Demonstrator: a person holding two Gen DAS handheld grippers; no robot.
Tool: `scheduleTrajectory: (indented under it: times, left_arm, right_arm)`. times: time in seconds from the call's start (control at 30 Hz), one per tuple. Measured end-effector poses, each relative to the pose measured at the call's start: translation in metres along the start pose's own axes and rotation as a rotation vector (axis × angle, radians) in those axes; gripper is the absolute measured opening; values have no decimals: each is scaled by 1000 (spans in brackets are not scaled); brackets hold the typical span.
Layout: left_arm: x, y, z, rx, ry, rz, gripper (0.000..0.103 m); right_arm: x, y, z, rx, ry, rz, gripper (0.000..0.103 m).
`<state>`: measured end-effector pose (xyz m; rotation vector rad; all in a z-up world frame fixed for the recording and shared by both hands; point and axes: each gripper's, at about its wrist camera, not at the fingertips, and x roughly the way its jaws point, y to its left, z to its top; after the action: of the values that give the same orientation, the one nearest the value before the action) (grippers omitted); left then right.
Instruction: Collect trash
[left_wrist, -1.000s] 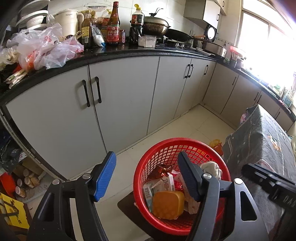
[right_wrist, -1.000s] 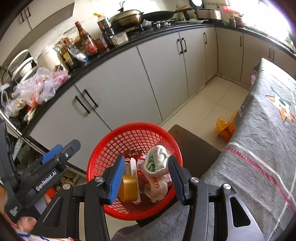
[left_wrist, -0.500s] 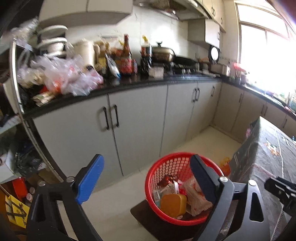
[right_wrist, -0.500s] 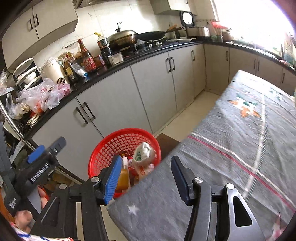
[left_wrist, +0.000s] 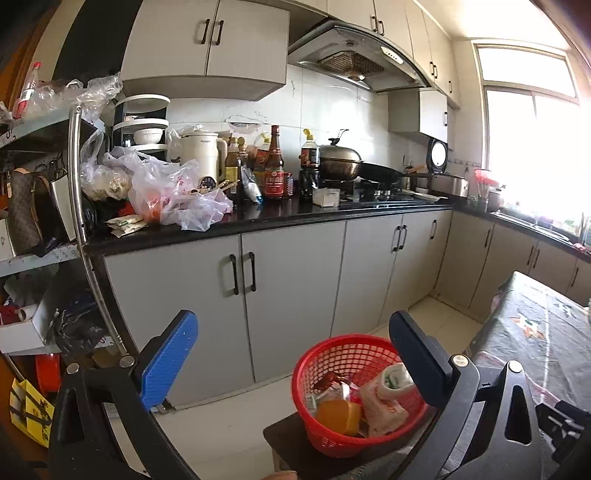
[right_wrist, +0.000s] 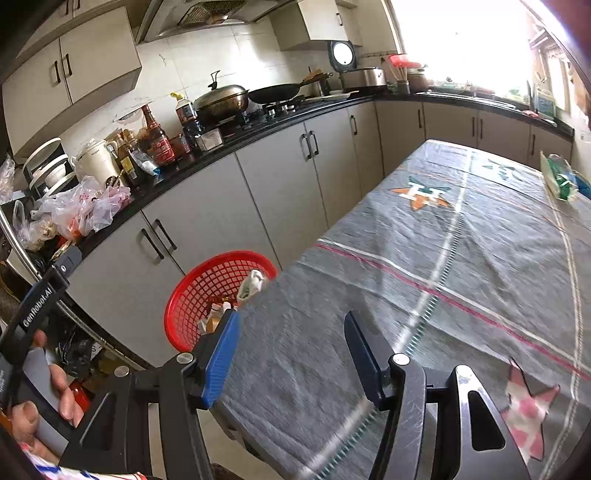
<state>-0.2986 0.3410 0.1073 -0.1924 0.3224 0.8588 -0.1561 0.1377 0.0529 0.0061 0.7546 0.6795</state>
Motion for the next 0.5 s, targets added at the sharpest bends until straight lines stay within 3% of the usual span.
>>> scheduleTrajectory:
  times: [0.5]
  left_arm:
    - [-24,-20,-17,23,86,-102,103]
  right_arm:
    - [-39,-17,-28,6,-69,-44,68]
